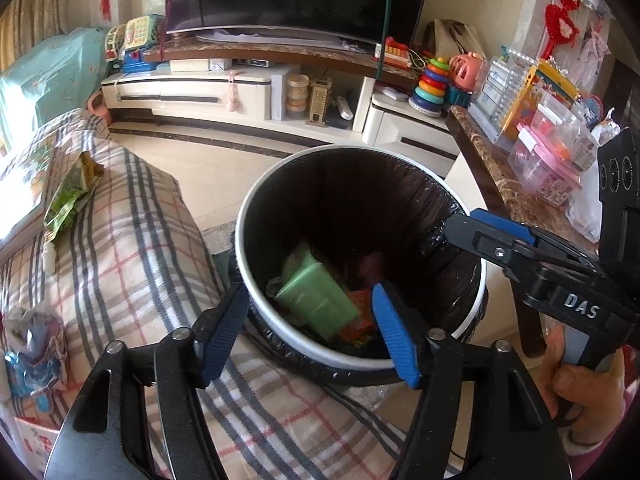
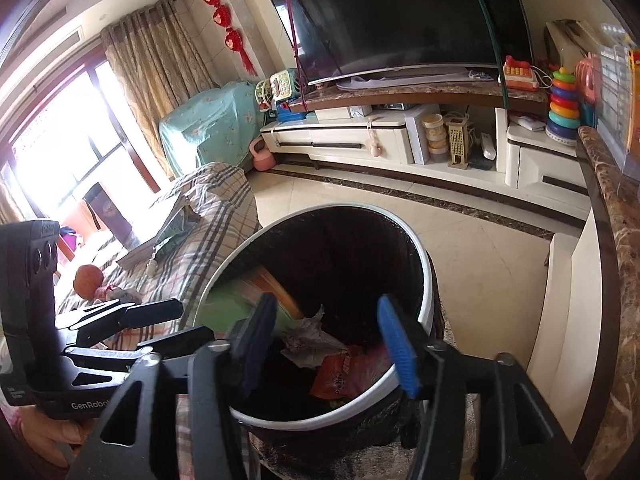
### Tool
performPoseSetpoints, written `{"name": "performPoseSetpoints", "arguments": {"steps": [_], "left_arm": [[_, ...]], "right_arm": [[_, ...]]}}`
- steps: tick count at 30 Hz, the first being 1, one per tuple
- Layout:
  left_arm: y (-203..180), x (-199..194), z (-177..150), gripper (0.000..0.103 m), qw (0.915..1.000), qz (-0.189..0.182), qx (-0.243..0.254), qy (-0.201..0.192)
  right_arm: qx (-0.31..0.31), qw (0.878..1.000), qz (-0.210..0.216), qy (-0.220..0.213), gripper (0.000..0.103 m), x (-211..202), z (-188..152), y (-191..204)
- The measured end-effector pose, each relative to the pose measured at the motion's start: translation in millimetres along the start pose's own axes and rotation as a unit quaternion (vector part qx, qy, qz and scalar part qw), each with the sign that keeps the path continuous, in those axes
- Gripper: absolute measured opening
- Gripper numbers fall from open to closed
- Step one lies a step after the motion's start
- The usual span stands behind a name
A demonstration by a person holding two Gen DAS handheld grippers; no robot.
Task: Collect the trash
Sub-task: 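Open both tools to drop the carton and pink package into the bin, then move both tools back over the bed toward the foam sleeve and red-white carton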
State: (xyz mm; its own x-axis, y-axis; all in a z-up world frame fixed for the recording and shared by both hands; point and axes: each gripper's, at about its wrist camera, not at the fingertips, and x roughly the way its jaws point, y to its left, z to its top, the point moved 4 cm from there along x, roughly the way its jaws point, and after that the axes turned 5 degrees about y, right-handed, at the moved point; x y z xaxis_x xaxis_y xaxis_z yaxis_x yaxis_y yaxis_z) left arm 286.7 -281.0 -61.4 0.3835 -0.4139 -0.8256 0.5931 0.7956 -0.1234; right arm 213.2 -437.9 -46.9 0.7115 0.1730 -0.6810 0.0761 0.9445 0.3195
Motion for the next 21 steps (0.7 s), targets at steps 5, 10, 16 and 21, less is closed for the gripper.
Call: {"name": "performPoseSetpoints", "arguments": {"steps": [5, 10, 16, 21], "left_arm": [[8, -17, -17, 0.07, 0.9997, -0.003, -0.017, -0.016], [22, -38, -43, 0.073, 0.9988, 0.001, -0.036, -0.032], [44, -61, -80, 0.073, 0.997, 0.005, -0.067, -0.038], [63, -81, -109, 0.073, 0.9944, 0.006, -0.096, -0.044]], "right_arm": [[0.003, 1.0, 0.014, -0.012, 0.087, -12, -5, 13], [0.005, 0.999, 0.028, -0.02, 0.096, -20, -17, 30], [-0.005, 0.999, 0.041, -0.012, 0.097, -22, -38, 56], [-0.027, 0.998, 0.052, -0.005, 0.097, -20, -52, 80]]}}
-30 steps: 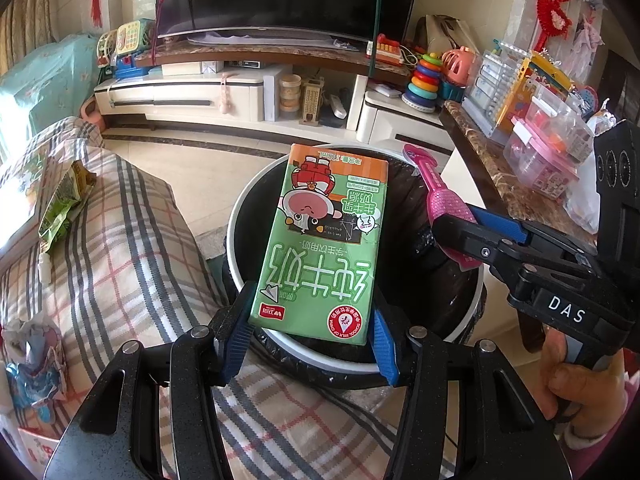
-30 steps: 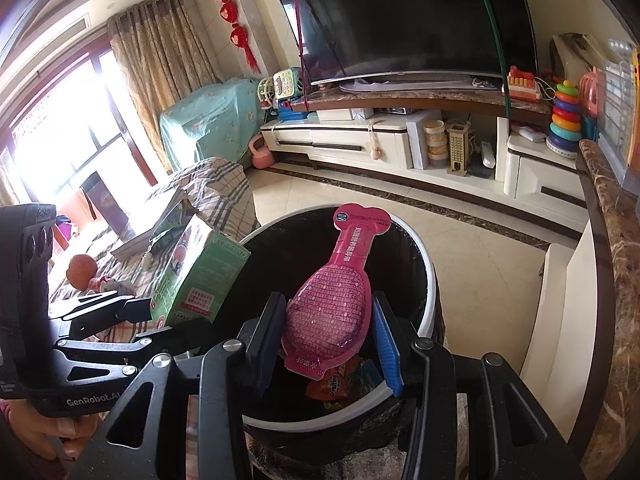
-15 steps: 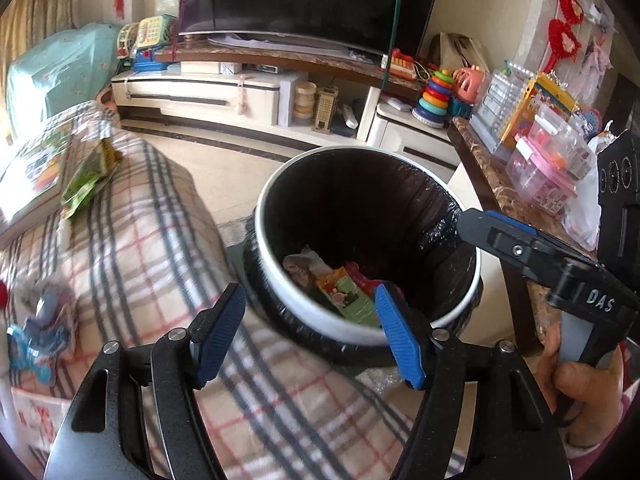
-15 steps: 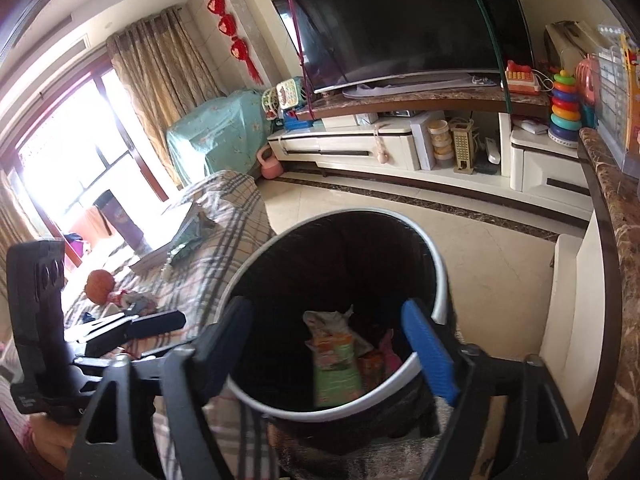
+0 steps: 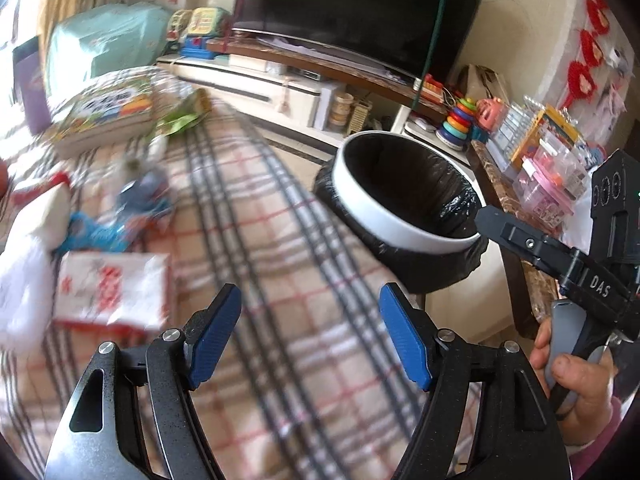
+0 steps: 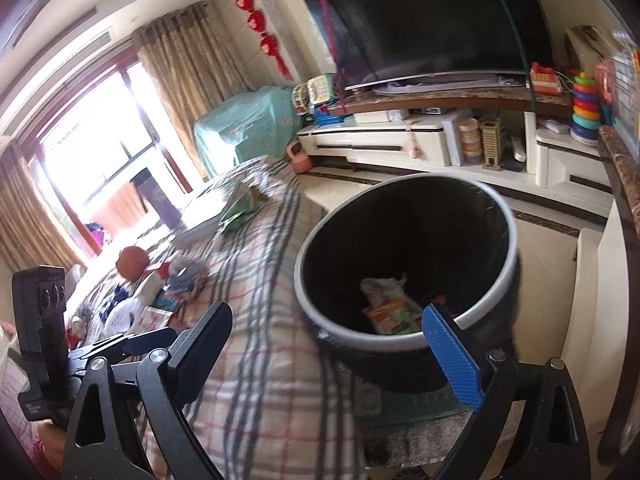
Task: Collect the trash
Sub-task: 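Move both tools back over the bed toward the foam sleeve and red-white carton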
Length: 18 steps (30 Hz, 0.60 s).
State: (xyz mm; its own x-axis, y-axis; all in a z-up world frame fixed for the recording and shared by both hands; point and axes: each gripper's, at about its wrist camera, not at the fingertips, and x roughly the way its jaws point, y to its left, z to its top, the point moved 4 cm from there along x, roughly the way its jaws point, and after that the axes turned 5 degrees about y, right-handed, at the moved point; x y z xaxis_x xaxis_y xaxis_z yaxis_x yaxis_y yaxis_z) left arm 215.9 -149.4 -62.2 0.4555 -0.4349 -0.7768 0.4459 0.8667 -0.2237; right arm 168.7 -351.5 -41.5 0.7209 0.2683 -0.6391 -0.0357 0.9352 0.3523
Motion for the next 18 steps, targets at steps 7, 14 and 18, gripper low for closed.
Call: {"name": "performPoseSetpoints", "arguments": {"steps": [7, 14, 18], "left_arm": [[39, -36, -26, 0.073, 0.999, 0.034, -0.019, -0.02], [77, -62, -53, 0.073, 0.9961, 0.064, -0.05, -0.032], [96, -70, -66, 0.073, 0.9942, 0.073, -0.073, -0.029]], "right_arm": [[-0.025, 0.999, 0.028, 0.011, 0.097, 7, -14, 36], [-0.051, 0.997, 0.052, 0.033, 0.097, 22, -28, 70], [-0.073, 0.994, 0.068, 0.045, 0.097, 27, -34, 89]]}}
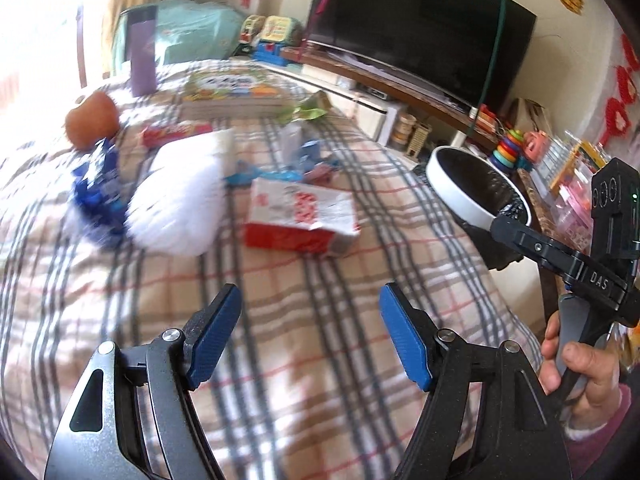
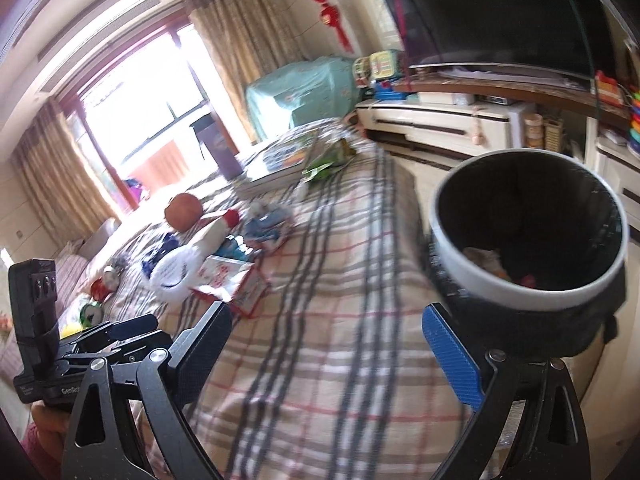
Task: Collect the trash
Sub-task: 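Move both tools back over the bed toward the foam sleeve and red-white carton, then grasp the white foam mesh sleeve with the left tool while the right grasps the red-white carton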
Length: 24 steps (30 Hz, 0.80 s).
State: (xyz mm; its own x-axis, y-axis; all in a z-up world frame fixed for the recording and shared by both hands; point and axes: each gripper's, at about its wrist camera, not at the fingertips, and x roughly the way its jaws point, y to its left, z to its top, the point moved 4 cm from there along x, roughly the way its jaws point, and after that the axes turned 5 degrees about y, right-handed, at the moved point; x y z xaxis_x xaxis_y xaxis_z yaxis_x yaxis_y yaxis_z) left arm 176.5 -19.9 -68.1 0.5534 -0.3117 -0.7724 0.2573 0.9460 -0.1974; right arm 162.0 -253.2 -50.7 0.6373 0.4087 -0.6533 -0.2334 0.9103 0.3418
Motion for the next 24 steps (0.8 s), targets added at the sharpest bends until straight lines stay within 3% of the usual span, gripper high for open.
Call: {"name": "performPoseSetpoints", "arguments": {"steps": [10, 18, 24], "left_arm": [[44, -5, -8, 0.074, 0.9989, 0.022, -0.04, 0.0], [74, 2, 2, 0.075, 0.997, 0.028, -0.071, 0.01], [81, 6, 18, 0.075, 0.9968, 0.026, -0.076, 0.0]], "right_arm": [[-0.097, 0.994, 0.031, 0.04, 0.097, 33, 0, 43], [-0.204, 0.974, 0.053, 0.082, 0.097, 73, -3, 75], [-0.241, 0.964, 0.057, 0.099, 0.097, 98, 5, 83]]}}
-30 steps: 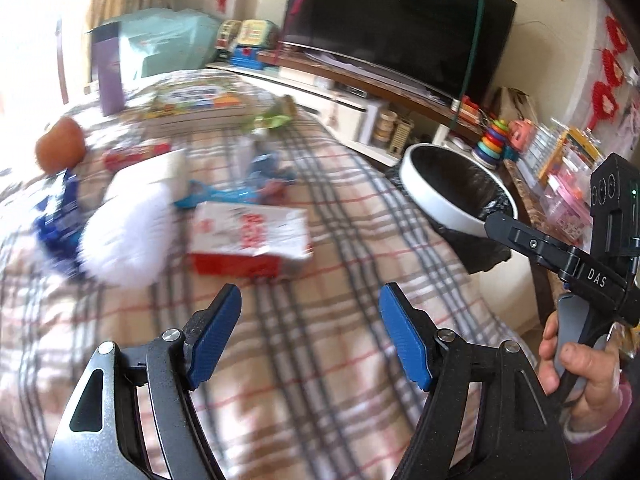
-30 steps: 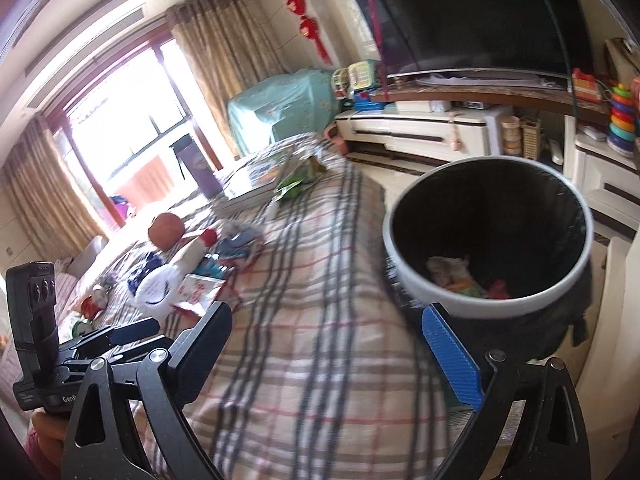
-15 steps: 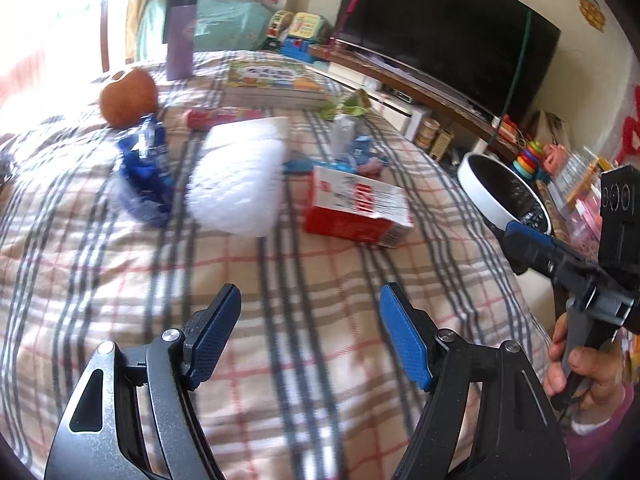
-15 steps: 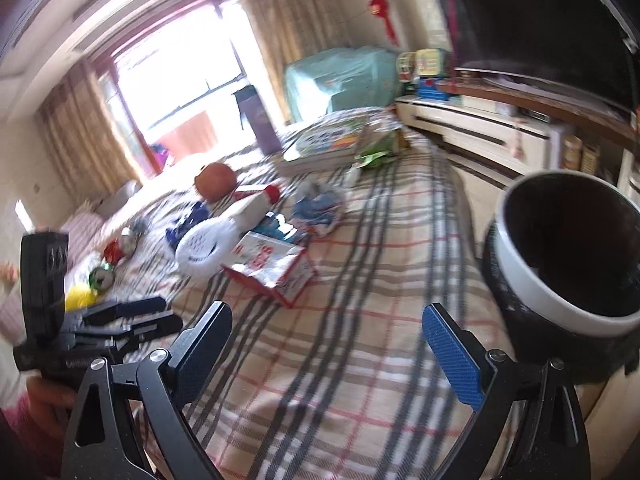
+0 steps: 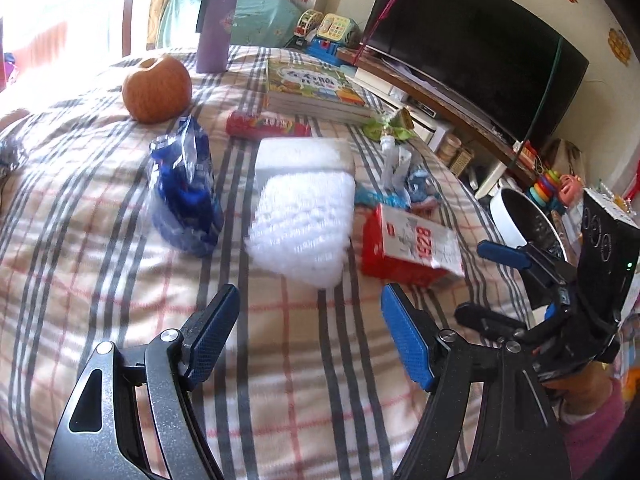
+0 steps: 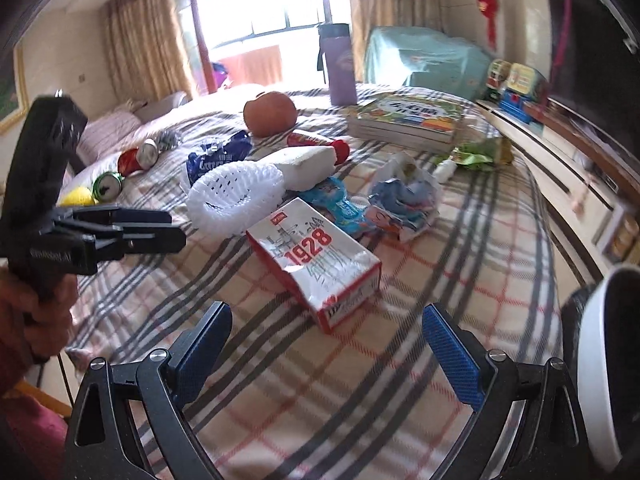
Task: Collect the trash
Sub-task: 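Grasp the white foam mesh sleeve with the left tool while the right grasps the red-white carton, then carry the foam sleeve and red-white carton over the trash bin with both tools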
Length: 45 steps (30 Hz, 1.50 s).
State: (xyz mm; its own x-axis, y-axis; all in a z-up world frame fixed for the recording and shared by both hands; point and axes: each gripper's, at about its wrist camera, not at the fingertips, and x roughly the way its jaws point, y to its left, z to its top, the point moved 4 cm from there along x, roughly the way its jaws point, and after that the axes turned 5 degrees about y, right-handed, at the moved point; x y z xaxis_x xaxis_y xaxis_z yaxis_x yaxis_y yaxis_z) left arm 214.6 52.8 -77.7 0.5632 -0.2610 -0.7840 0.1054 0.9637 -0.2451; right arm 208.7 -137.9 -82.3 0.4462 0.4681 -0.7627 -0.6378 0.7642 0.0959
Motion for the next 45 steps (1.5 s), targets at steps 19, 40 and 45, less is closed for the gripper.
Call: {"name": "performPoseSetpoints", "arguments": {"steps": [19, 40, 45], "left_arm": [[2, 20, 5, 0.036, 0.9997, 0.001, 0.023, -0.002], [-94, 4, -13, 0.025, 0.9921, -0.081, 0.095, -0.005], [-115, 6, -14, 0.025, 0.9895, -0.094, 0.11, -0.001]], "right_arm": [[-0.005, 0.999, -0.001, 0.034, 0.054, 22, 8, -4], [0.19, 0.98, -0.039, -0.055, 0.051, -75, -65, -48], [0.213, 0.974, -0.052, -0.056, 0.051, -85, -78, -57]]}}
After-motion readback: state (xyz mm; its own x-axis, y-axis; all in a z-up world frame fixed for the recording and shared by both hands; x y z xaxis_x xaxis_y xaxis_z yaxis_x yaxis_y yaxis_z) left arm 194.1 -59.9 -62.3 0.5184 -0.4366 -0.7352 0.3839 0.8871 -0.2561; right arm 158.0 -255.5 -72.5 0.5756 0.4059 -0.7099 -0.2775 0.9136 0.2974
